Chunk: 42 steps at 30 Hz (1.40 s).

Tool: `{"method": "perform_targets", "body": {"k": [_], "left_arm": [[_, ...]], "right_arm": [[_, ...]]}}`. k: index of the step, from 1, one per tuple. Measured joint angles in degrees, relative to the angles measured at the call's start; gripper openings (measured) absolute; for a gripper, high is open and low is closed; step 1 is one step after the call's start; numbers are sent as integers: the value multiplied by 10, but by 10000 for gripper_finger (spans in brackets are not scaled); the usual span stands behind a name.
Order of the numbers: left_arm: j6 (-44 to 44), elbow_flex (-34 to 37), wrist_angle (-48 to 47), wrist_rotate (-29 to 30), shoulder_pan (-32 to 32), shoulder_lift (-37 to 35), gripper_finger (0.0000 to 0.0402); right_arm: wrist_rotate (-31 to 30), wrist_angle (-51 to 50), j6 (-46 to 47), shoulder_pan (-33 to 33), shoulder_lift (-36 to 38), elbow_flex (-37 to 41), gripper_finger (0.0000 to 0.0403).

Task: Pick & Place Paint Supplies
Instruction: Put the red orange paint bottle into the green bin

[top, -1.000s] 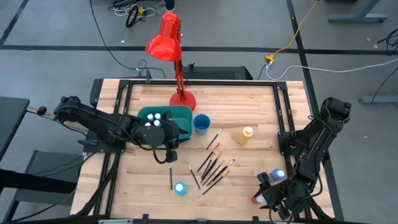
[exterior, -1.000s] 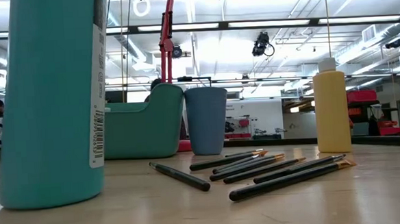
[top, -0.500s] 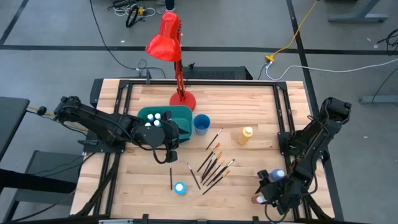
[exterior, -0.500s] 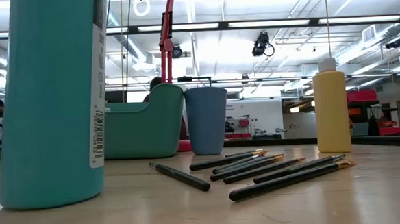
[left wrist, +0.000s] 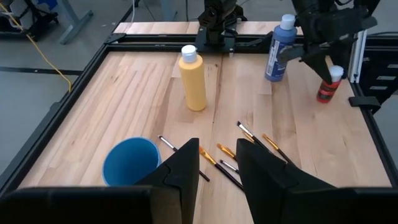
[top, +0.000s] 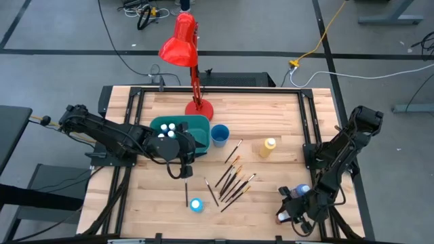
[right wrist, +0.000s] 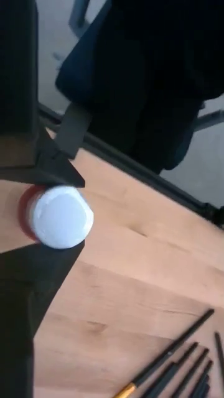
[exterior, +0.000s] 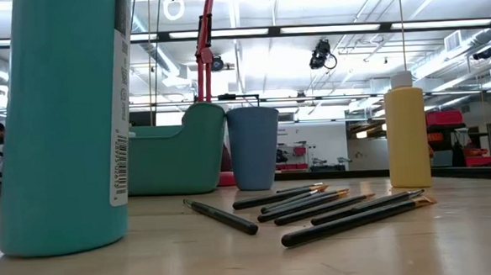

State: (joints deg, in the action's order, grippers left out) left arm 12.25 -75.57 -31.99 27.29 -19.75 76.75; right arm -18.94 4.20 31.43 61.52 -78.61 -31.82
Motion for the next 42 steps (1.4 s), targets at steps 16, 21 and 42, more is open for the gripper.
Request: {"method": "perform_targets", "body": {"k": [16, 21, 42], "left_arm": [[-31, 0, 0, 0, 0, 2, 116], [-31, 0, -1, 0, 0, 3, 116], [63, 39, 82, 101, -10, 76, 116]], "right_arm": [[4, 203, -158, -96, -1, 3, 121], [4, 265, -229, -167, -1, -1, 128], [-13, 150, -283, -481, 0, -136, 129]]}}
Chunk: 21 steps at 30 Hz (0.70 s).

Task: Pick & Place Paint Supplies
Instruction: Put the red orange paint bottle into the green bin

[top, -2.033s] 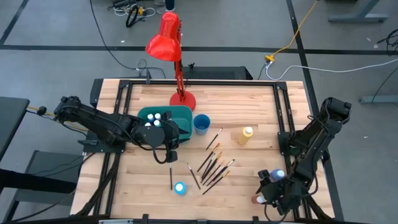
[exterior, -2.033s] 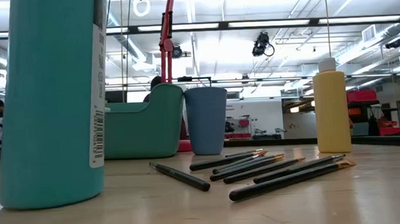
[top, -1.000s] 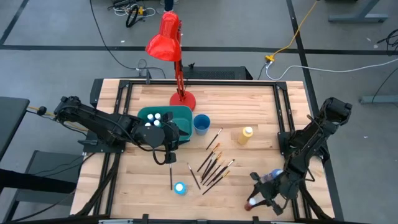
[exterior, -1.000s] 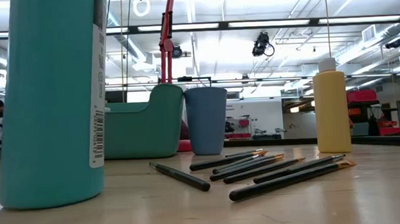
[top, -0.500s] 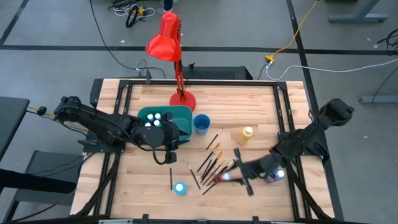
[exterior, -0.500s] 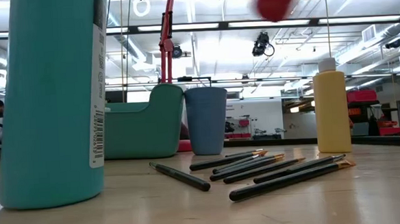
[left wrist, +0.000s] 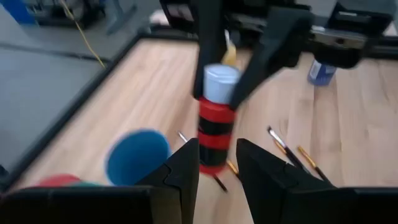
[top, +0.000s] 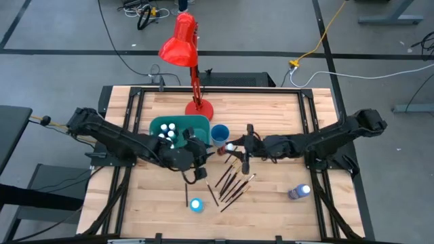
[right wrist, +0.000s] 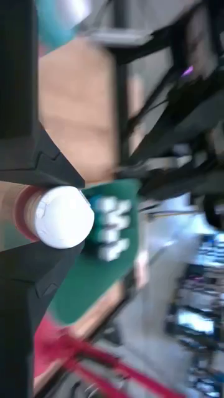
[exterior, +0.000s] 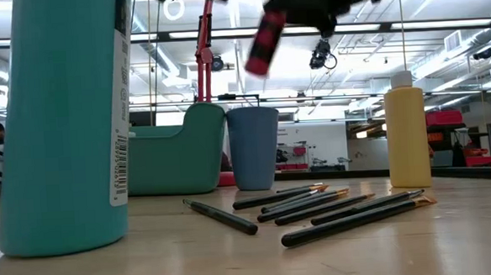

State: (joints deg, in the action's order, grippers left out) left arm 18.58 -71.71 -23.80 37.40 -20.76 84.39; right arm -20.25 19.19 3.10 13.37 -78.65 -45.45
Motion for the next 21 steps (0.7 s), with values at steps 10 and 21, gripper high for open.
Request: {"method": "perform_targets", "body": {"k": [10, 21], "left_arm": [[35, 57, 161, -19, 3, 20, 116], [39, 70, 193, 21, 1, 20, 116]], "right_arm": [[120, -74, 61, -9, 0, 0, 130], [119, 5, 31, -9, -144, -5, 130]]}}
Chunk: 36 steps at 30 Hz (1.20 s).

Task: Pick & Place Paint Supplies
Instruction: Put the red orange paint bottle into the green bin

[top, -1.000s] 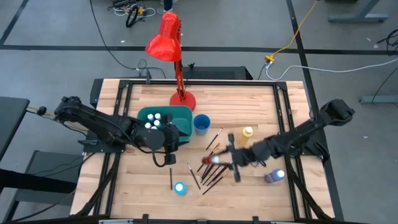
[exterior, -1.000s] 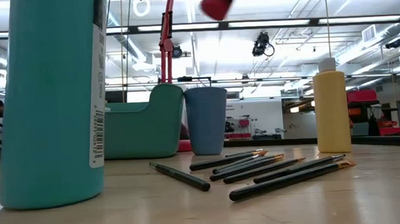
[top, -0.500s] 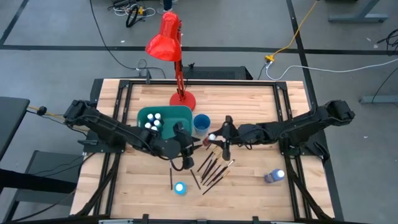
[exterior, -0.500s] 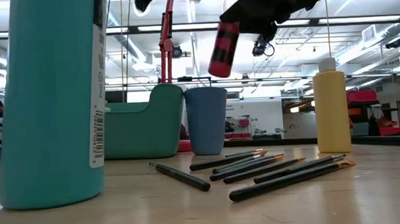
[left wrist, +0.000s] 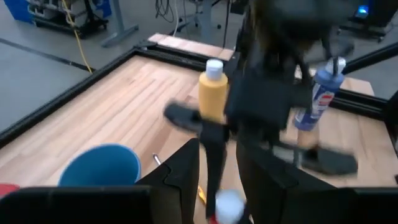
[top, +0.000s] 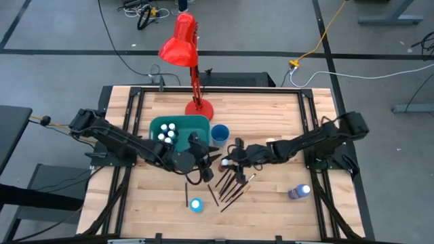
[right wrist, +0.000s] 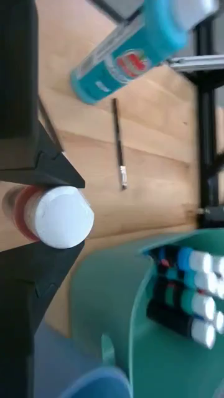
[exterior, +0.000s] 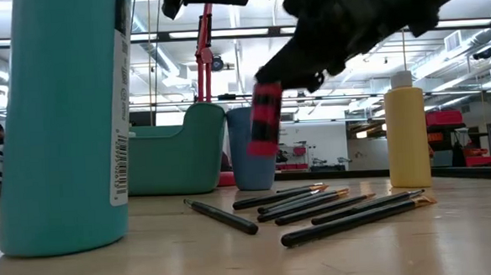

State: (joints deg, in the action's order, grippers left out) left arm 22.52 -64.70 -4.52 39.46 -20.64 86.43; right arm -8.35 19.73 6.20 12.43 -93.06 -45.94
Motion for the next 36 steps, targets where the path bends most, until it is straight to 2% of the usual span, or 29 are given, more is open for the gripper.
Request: {"method": "perform_targets", "body": {"k": [9, 15, 24, 30, 36], "left_arm": [[-19, 0, 4, -2, 0, 0, 116], [-18, 0, -5, -3, 0, 0, 116], [9, 0, -23, -81, 0, 0, 116], [7, 0, -42, -89, 0, -1, 116], [24, 0, -53, -94, 0, -1, 116]], "right_arm": [[2, -46, -8, -4, -101, -73, 128], [4, -35, -10, -7, -122, -85, 134], [4, -16, -67, -7, -121, -82, 198], [3, 2, -67, -5, -113, -82, 245], [3, -31, -66, 3, -74, -81, 264]]}}
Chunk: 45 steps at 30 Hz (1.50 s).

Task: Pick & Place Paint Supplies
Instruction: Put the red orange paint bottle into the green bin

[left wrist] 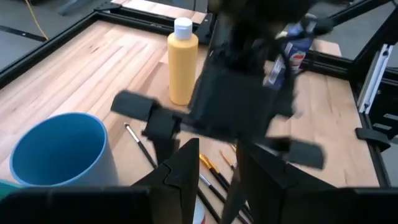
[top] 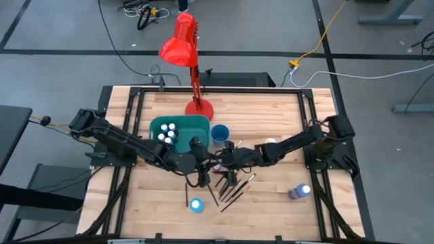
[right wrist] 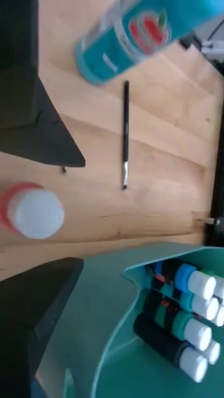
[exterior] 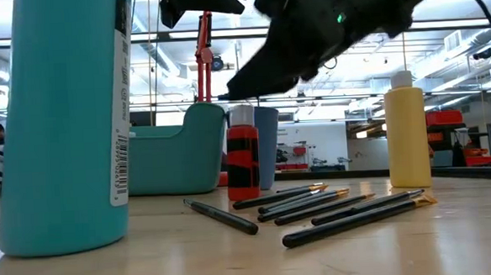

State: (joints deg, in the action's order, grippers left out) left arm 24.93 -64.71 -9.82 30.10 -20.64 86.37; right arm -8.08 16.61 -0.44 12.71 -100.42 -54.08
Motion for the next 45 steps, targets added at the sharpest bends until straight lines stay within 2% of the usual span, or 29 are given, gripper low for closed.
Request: {"method": "perform_targets", "body": {"k": [4, 10, 14, 18, 21, 25, 27, 29, 32, 35, 39, 45], "left_arm": [[19, 0, 2, -3, 2, 0, 116], [26, 0, 2, -62, 25, 0, 120], [27, 0, 2, -121, 49, 0, 140], [3, -2, -2, -160, 75, 0, 169], [-11, -19, -28, -203, 96, 0, 185], [-9, -47, -49, -243, 118, 14, 189], [-17, -65, -104, -252, 123, 20, 188], [-52, -105, -121, -264, 124, 43, 186], [-105, -163, -219, -263, 123, 80, 184], [-135, -222, -274, -262, 123, 126, 183], [-130, -258, -317, -275, 124, 172, 183], [-53, -259, -333, -307, 123, 226, 183]], "right_arm": [[1, -54, 0, 12, 50, 0, 262], [1, -145, 2, 39, 141, -1, 251], [1, -209, 18, 54, 190, 0, 243], [0, -282, 86, 64, 227, -1, 235], [-14, -308, 107, 72, 242, 11, 228], [-36, -306, 77, 81, 252, 24, 216], [-40, -301, 70, 81, 253, 24, 209], [-49, -306, 60, 80, 254, 24, 202], [-50, -308, 62, 79, 257, 24, 193], [-50, -322, 83, 79, 259, 24, 185], [-46, -335, 80, 79, 259, 24, 178], [-44, -368, 71, 79, 259, 24, 171]]}}
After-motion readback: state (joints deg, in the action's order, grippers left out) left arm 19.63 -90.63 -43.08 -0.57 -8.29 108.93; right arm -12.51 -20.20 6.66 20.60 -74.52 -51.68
